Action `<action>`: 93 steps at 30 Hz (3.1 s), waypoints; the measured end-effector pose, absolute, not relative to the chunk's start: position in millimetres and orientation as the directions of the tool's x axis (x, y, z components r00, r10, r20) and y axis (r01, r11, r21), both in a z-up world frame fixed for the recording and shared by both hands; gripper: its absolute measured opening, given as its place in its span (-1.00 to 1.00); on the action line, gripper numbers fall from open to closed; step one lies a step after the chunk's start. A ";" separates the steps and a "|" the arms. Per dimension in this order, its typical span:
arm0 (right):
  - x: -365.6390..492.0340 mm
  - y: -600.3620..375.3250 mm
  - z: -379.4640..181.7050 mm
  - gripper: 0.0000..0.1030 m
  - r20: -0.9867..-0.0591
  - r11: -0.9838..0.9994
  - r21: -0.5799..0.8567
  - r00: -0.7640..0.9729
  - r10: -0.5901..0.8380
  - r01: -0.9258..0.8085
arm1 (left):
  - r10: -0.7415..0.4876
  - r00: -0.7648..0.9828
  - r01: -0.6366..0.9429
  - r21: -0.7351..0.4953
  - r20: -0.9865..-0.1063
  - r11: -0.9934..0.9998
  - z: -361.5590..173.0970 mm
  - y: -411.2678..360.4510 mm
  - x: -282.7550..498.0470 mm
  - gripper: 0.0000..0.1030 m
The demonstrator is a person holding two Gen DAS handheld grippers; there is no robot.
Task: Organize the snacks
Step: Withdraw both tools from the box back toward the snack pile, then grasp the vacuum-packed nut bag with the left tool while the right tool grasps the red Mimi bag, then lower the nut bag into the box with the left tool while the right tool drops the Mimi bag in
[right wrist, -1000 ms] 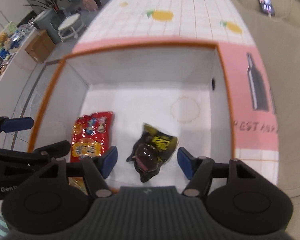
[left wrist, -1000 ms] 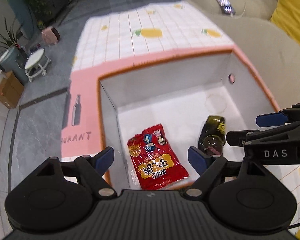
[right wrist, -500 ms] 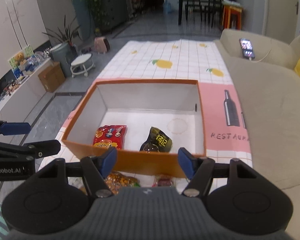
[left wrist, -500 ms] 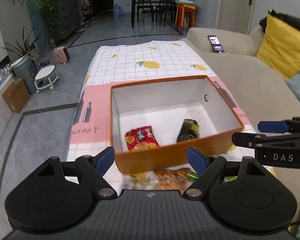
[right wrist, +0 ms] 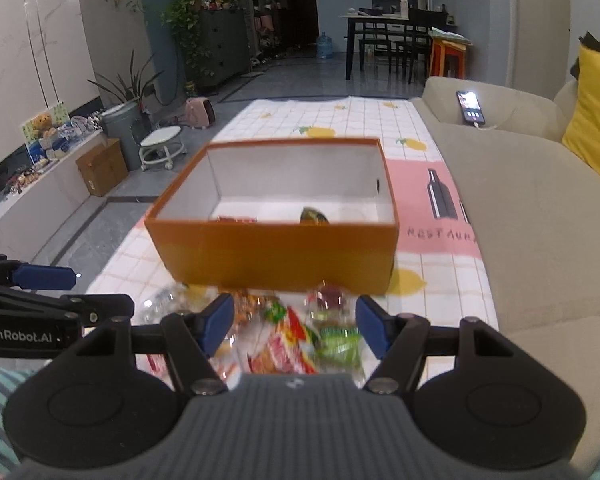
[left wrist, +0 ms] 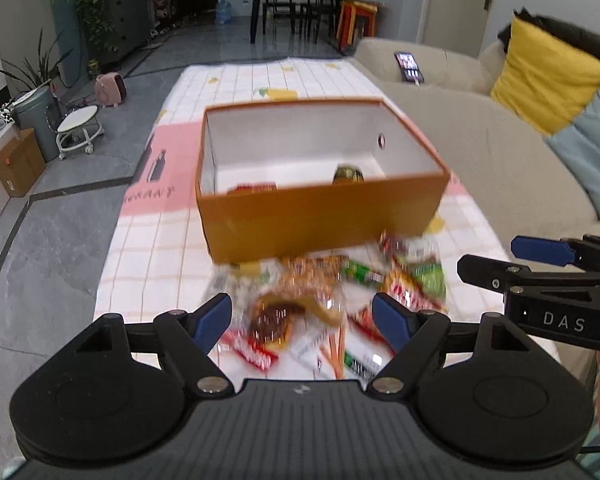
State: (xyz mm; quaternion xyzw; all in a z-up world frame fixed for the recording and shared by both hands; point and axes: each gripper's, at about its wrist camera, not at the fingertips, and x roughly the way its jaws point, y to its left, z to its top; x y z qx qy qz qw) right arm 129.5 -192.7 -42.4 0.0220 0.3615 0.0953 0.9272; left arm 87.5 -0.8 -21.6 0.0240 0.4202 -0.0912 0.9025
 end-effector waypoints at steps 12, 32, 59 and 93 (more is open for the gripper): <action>131.1 -186.8 -78.8 0.27 -0.738 0.982 0.113 0.649 0.187 -0.154 | -0.172 0.584 0.199 -0.066 -0.794 0.978 -54.7 -2.7 85.7 0.80; 199.8 -180.8 -126.8 0.22 -0.831 0.975 0.160 0.512 0.216 -0.152 | -0.215 0.456 0.317 -0.068 -0.864 0.946 -92.7 -15.0 185.9 0.80; 223.9 -182.8 -147.3 -0.24 -0.854 0.959 0.239 0.438 0.281 -0.151 | -0.170 0.332 0.295 -0.069 -0.928 0.953 -149.6 -33.5 229.1 0.68; 220.0 -209.9 33.2 -0.27 -0.650 0.951 0.080 0.708 0.277 -0.298 | -0.188 0.623 0.290 0.000 -0.760 0.957 49.2 -27.1 196.0 0.67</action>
